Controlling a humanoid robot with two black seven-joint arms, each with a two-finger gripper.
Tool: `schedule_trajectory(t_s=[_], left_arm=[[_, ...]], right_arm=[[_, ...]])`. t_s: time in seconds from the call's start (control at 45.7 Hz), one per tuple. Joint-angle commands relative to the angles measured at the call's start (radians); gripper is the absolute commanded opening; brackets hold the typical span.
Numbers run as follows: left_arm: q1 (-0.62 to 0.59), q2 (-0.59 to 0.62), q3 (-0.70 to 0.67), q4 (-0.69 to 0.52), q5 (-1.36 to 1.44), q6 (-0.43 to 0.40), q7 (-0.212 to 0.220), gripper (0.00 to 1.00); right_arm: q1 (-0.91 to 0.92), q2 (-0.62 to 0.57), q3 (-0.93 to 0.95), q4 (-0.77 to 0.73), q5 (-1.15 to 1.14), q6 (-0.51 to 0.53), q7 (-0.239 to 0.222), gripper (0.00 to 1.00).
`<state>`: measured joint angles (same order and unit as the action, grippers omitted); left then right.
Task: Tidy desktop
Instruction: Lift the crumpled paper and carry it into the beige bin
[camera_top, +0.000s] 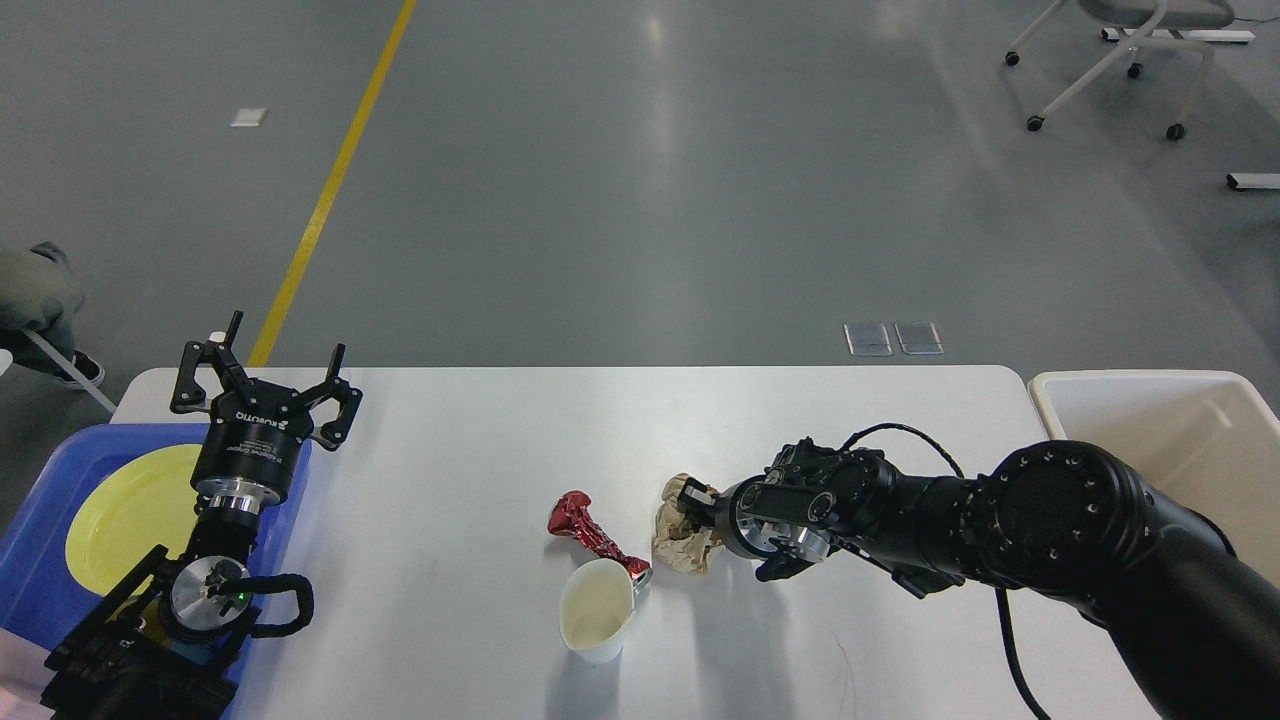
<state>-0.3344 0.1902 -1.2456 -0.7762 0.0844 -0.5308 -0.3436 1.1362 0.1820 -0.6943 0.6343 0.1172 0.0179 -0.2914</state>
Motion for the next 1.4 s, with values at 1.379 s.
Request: schedule_trajectory(t_s=[1.379], left_arm=[[0.000,0.000,0.000,0.000,0.000,0.000,0.000,0.99]], right_arm=[[1.134,-0.420,-0.444,0.993,-0.010,0.545,0.020,0.00]])
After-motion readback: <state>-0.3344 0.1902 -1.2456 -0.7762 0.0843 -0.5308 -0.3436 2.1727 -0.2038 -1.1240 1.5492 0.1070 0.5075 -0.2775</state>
